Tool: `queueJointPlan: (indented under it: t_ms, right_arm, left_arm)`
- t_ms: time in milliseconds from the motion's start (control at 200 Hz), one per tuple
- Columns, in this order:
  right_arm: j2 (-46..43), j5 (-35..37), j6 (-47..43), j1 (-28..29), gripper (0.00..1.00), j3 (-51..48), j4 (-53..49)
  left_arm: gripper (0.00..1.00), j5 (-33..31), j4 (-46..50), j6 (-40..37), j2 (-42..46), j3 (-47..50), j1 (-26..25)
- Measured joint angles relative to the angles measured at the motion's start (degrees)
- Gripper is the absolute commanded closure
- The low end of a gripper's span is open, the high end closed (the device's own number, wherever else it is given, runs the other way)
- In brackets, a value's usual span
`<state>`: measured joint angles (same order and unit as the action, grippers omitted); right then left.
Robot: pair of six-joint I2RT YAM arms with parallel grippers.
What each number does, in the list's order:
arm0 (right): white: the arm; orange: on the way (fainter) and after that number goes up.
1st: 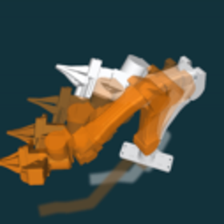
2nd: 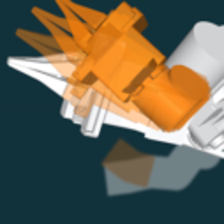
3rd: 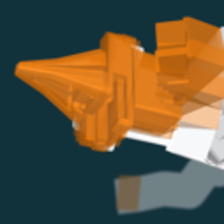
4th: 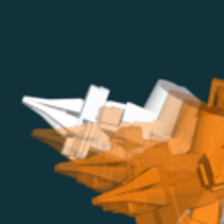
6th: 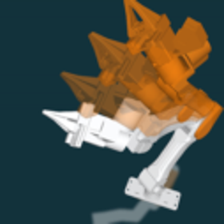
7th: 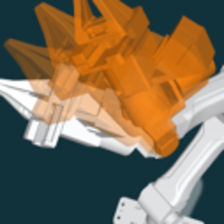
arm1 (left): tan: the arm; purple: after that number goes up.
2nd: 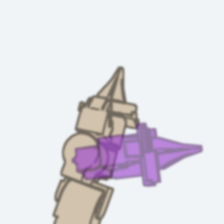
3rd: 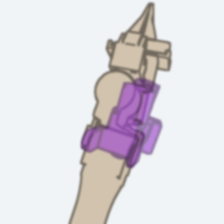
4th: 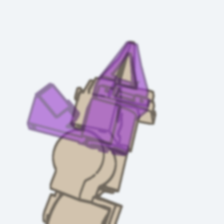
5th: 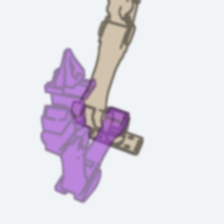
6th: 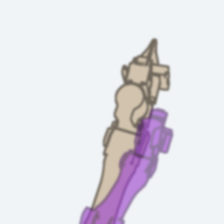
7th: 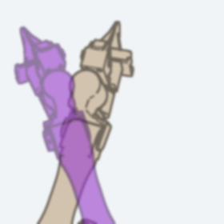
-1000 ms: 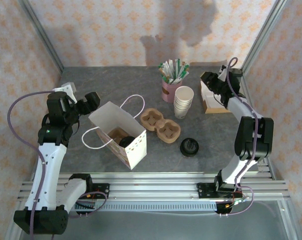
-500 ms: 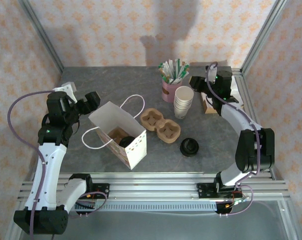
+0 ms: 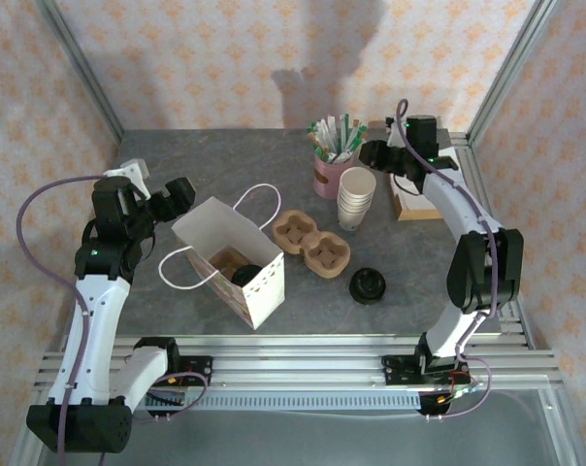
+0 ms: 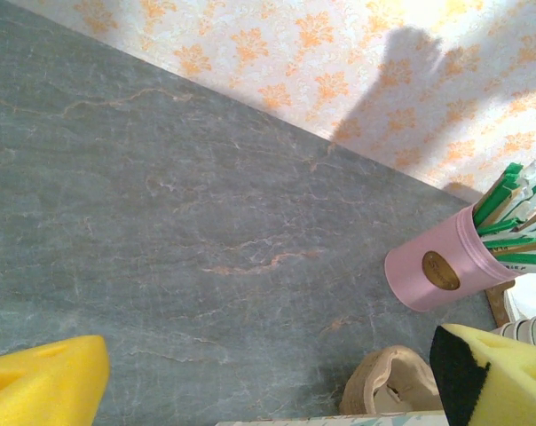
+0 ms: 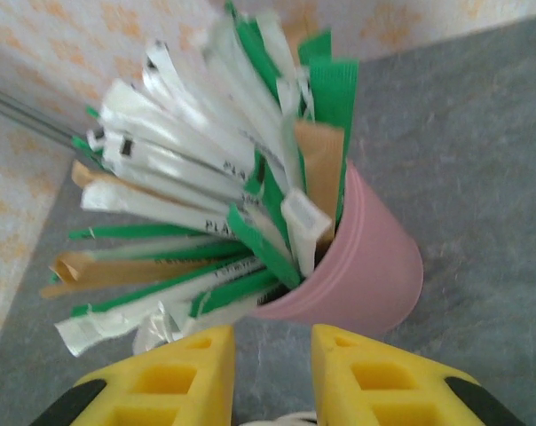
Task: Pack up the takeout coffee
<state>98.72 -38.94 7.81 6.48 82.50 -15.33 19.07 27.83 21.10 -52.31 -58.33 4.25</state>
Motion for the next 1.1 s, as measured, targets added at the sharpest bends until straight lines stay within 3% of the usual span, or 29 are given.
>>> queueJointPlan:
  t_ms: [1101]
  right_arm:
    - [5.31,-0.26,0.76,0.87,0.67,5.6,0.59]
  left_arm:
    - [0.06,0.02,-0.04,0.44,-1.09,0.0,0.0]
